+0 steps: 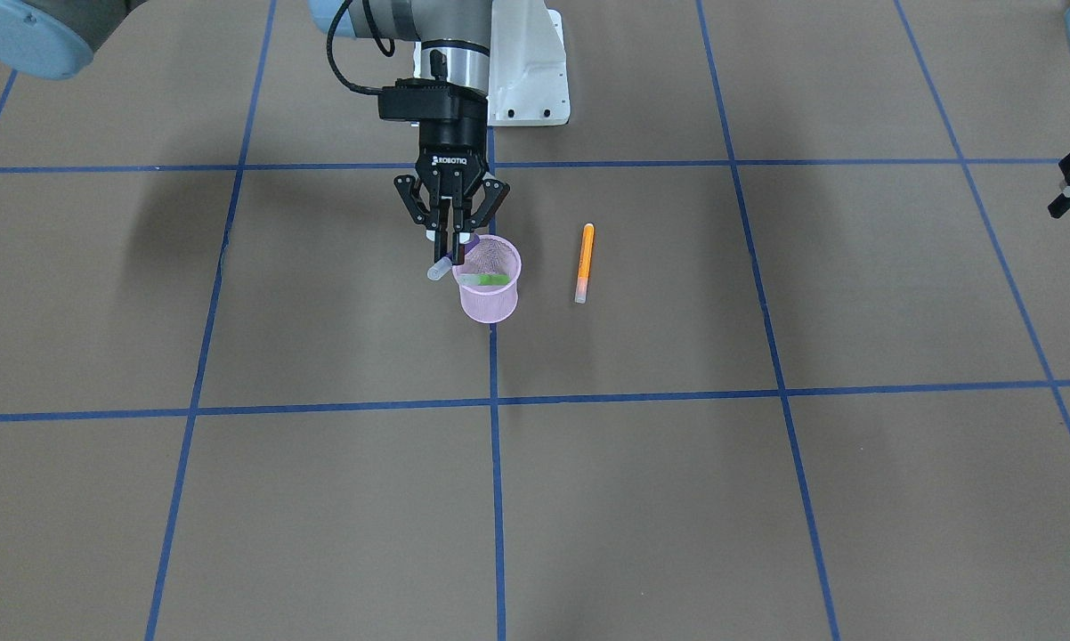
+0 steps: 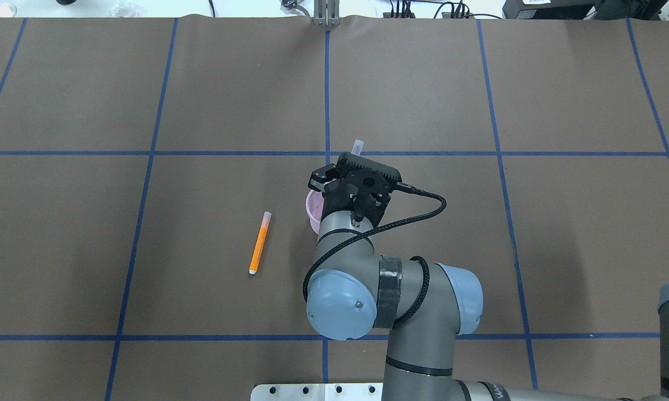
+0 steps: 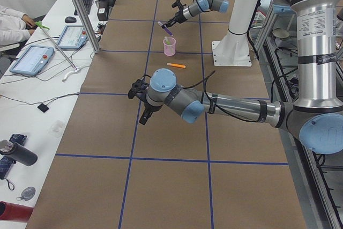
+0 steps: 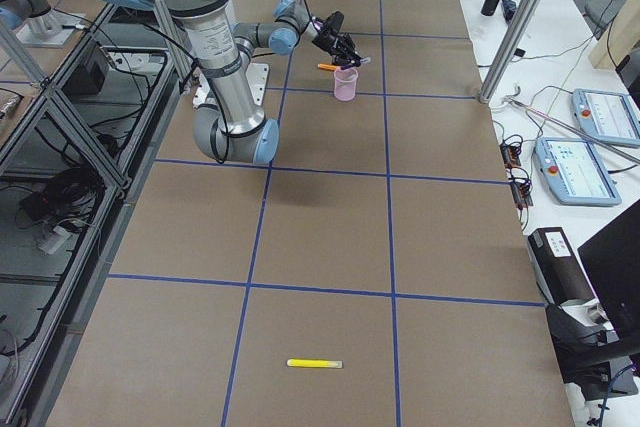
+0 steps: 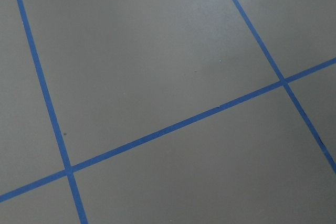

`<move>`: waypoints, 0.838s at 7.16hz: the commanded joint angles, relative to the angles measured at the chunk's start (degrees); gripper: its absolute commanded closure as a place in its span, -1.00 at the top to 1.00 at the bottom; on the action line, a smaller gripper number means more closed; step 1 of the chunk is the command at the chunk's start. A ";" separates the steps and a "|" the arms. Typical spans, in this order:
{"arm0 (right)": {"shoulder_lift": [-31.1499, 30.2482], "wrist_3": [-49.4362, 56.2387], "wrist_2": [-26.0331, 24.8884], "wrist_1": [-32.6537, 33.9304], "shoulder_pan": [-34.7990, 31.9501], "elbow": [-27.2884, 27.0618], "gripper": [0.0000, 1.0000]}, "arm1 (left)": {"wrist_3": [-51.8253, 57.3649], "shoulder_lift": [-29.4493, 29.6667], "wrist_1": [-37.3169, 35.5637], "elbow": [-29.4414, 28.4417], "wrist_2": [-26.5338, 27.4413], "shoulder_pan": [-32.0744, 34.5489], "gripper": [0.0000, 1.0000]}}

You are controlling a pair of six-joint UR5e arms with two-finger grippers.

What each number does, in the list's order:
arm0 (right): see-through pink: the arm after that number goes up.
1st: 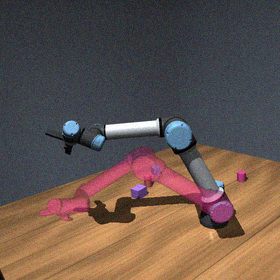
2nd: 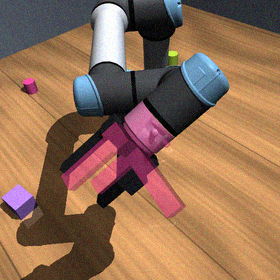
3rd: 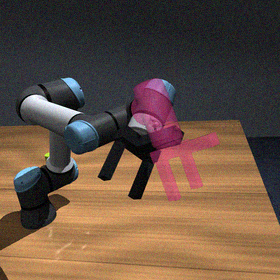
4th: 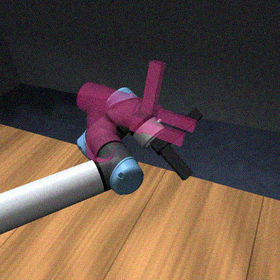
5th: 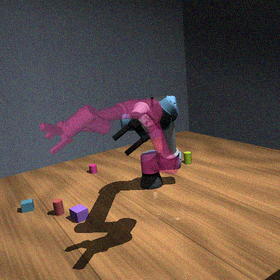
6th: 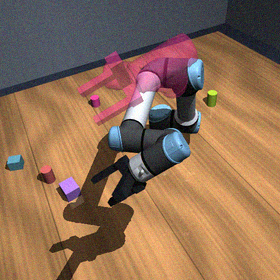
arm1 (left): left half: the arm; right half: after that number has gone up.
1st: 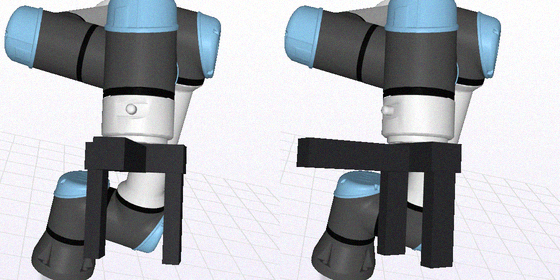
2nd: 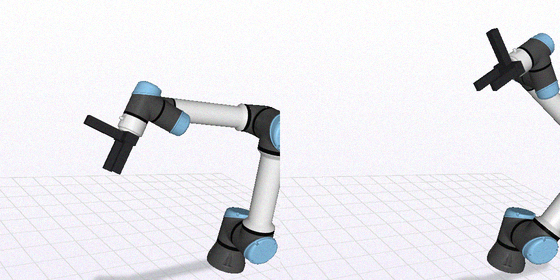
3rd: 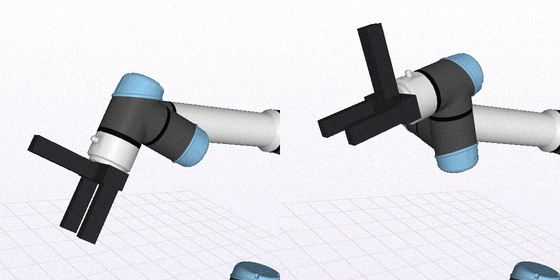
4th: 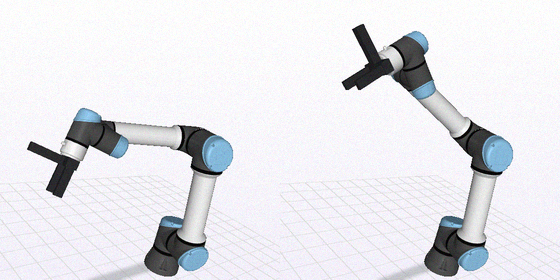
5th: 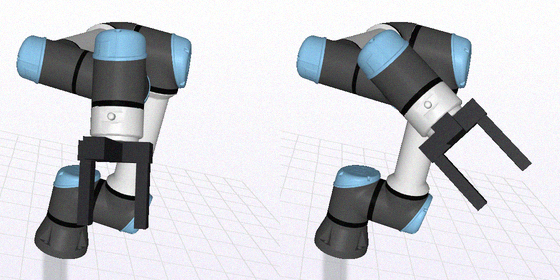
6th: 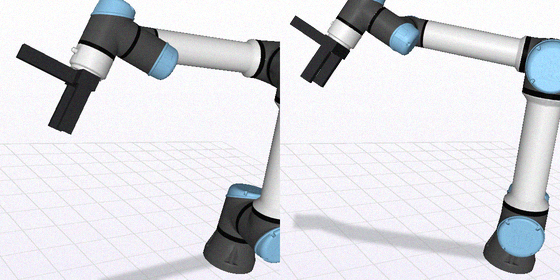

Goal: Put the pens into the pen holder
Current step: 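Lift the purple marker with the right gripper and drop it into the pink cup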

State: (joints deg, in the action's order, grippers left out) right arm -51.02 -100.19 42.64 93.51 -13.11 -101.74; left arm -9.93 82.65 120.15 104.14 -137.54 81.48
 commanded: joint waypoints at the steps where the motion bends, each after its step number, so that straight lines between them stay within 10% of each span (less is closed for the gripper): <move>1: 0.83 -0.27 -1.51 0.00 1.07 2.25 -1.00 | 0.00 0.06 0.00 -0.34 -0.10 0.00 1.00; 3: 0.84 0.60 -1.34 0.18 1.07 2.51 0.64 | 0.00 0.06 0.00 -0.26 -0.10 0.00 1.00; 4: 0.92 2.26 -0.99 0.18 0.98 2.17 1.00 | 0.00 0.06 0.00 -0.26 -0.10 0.00 1.00; 6: 1.10 5.42 5.04 0.27 -0.41 -1.15 1.00 | 0.00 0.32 0.09 -0.08 -0.10 0.00 1.00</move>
State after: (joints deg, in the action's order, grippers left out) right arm -49.96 -96.75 43.82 93.71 -12.53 -100.72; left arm -9.93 82.79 120.24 103.97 -137.64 81.47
